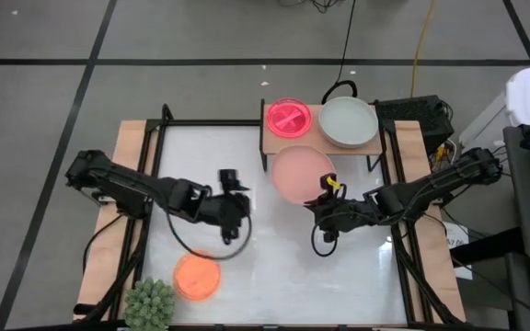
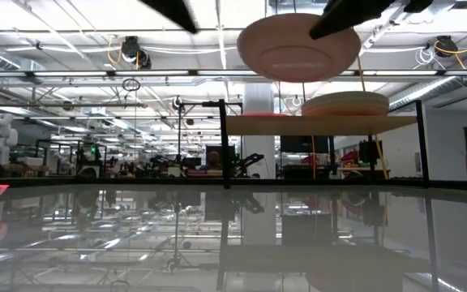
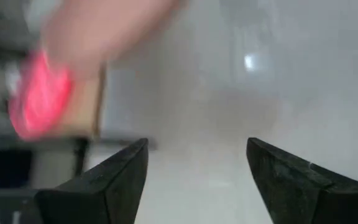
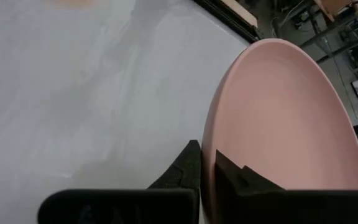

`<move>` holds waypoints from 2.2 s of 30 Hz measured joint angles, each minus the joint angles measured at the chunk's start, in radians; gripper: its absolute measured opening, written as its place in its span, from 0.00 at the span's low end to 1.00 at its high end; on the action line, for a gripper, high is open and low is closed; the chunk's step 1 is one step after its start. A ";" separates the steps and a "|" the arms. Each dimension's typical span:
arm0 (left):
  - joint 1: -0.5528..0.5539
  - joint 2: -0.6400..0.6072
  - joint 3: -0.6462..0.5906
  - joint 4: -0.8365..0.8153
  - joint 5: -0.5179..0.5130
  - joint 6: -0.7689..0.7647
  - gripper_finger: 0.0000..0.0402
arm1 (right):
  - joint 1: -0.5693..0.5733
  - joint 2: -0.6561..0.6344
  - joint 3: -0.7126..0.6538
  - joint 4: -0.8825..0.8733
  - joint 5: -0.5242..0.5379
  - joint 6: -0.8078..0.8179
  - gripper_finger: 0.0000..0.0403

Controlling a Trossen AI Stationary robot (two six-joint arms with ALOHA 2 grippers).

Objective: Place and stack plates onto a shelf
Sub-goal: Stack the dark pink plate on top of the gray plate on the shelf

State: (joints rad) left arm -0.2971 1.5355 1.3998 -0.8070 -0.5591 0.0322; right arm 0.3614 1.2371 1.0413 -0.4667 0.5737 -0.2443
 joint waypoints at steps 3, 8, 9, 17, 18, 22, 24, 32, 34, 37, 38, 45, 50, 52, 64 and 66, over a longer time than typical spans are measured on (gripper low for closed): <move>-0.007 -0.054 -0.001 -0.154 -0.017 -0.195 0.69 | -0.001 -0.001 0.033 -0.031 0.002 -0.016 0.00; -0.030 -0.181 -0.069 -0.201 -0.096 -0.307 0.69 | -0.029 -0.011 0.091 -0.093 0.031 -0.085 0.01; -0.035 -0.211 -0.099 -0.181 -0.106 -0.315 0.69 | -0.039 -0.015 0.102 -0.118 0.030 -0.092 0.01; -0.026 -0.421 -0.394 0.073 -0.131 -0.317 0.69 | -0.159 -0.054 0.203 -0.257 0.028 -0.142 0.01; -0.020 -0.434 -0.424 0.104 -0.131 -0.304 0.69 | -0.181 -0.061 0.216 -0.286 0.028 -0.143 0.01; 0.004 -0.478 -0.513 0.210 -0.131 -0.260 0.69 | -0.275 -0.089 0.248 -0.352 0.027 -0.144 0.01; 0.015 -0.485 -0.542 0.258 -0.127 -0.243 0.69 | -0.332 -0.108 0.250 -0.370 0.021 -0.156 0.01; 0.038 -0.475 -0.630 0.405 -0.098 -0.219 0.69 | -0.568 -0.149 0.251 -0.428 -0.107 -0.184 0.01; 0.044 -0.475 -0.651 0.451 -0.076 -0.218 0.69 | -0.616 -0.149 0.251 -0.430 -0.120 -0.190 0.01; 0.048 -0.476 -0.686 0.520 -0.052 -0.218 0.69 | -0.676 -0.149 0.239 -0.422 -0.134 -0.202 0.01; 0.048 -0.475 -0.695 0.531 -0.042 -0.218 0.69 | -0.692 -0.149 0.233 -0.422 -0.134 -0.204 0.01; 0.048 -0.476 -0.702 0.552 0.008 -0.223 0.69 | -0.776 -0.149 0.170 -0.413 -0.225 -0.214 0.01; 0.047 -0.476 -0.702 0.574 0.039 -0.231 0.69 | -0.804 -0.148 0.116 -0.365 -0.239 -0.216 0.01; 0.047 -0.476 -0.702 0.574 0.045 -0.236 0.69 | -0.812 -0.149 0.097 -0.360 -0.239 -0.218 0.01; 0.047 -0.476 -0.702 0.573 0.046 -0.237 0.69 | -0.814 -0.149 0.021 -0.309 -0.239 -0.202 0.01; 0.047 -0.476 -0.702 0.573 0.046 -0.237 0.69 | -0.814 -0.149 0.021 -0.308 -0.239 -0.202 0.02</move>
State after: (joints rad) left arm -0.2504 1.0599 0.6979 -0.2340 -0.5133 -0.2047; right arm -0.4530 1.0882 1.0618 -0.7743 0.3347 -0.4465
